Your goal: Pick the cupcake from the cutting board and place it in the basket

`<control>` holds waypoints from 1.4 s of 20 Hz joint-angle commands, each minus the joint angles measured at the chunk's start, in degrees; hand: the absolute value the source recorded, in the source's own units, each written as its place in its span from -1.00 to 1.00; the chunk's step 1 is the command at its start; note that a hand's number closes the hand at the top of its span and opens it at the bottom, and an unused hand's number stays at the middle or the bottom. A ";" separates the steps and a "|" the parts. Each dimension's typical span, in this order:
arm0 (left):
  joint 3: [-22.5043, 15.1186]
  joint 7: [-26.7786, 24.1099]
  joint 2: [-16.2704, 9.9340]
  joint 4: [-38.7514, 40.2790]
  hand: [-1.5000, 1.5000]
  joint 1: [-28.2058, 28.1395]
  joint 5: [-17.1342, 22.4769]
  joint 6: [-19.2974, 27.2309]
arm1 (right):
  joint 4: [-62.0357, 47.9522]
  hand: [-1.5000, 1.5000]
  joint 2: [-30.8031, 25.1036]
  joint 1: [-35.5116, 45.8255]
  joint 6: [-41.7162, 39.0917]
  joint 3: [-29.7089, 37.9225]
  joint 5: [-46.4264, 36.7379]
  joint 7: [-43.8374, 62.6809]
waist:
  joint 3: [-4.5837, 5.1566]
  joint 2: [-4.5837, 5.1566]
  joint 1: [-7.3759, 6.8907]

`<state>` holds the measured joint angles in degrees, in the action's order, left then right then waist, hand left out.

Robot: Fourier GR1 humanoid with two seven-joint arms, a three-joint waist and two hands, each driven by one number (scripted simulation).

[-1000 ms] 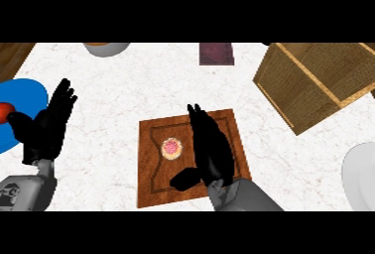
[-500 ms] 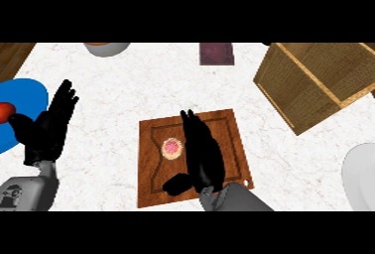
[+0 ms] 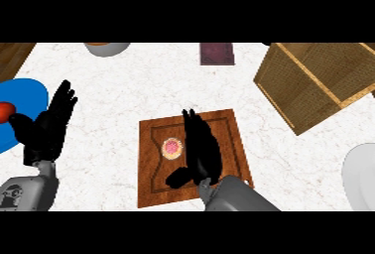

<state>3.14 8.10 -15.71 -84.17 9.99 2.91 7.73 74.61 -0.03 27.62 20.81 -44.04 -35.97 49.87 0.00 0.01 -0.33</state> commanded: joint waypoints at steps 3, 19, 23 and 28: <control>2.41 -4.25 0.92 7.12 0.00 3.42 -0.65 -1.32 | 2.31 -1.00 -1.08 -1.31 -5.10 3.64 -1.04 -0.85 | 0.02 0.00 0.54; 2.23 -0.89 3.10 -0.52 0.00 -0.09 -2.60 -2.24 | -16.51 -1.00 0.03 6.74 5.19 -4.12 10.50 -6.07 | 0.00 0.10 -0.48; 1.66 3.69 2.44 -2.87 0.00 2.65 -3.25 -1.83 | -17.90 1.00 0.02 6.04 1.08 -6.01 14.86 -12.02 | -0.03 0.16 -0.66; 0.90 1.87 4.17 -2.98 0.00 -0.46 -4.88 -0.60 | -20.65 1.00 -0.03 6.18 2.33 -6.41 16.82 -16.88 | -0.02 0.16 -0.69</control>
<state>5.21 10.28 -13.05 -85.57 11.56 -0.60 6.04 58.63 -1.29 34.74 22.37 -49.88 -22.10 38.80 0.15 -0.68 -0.62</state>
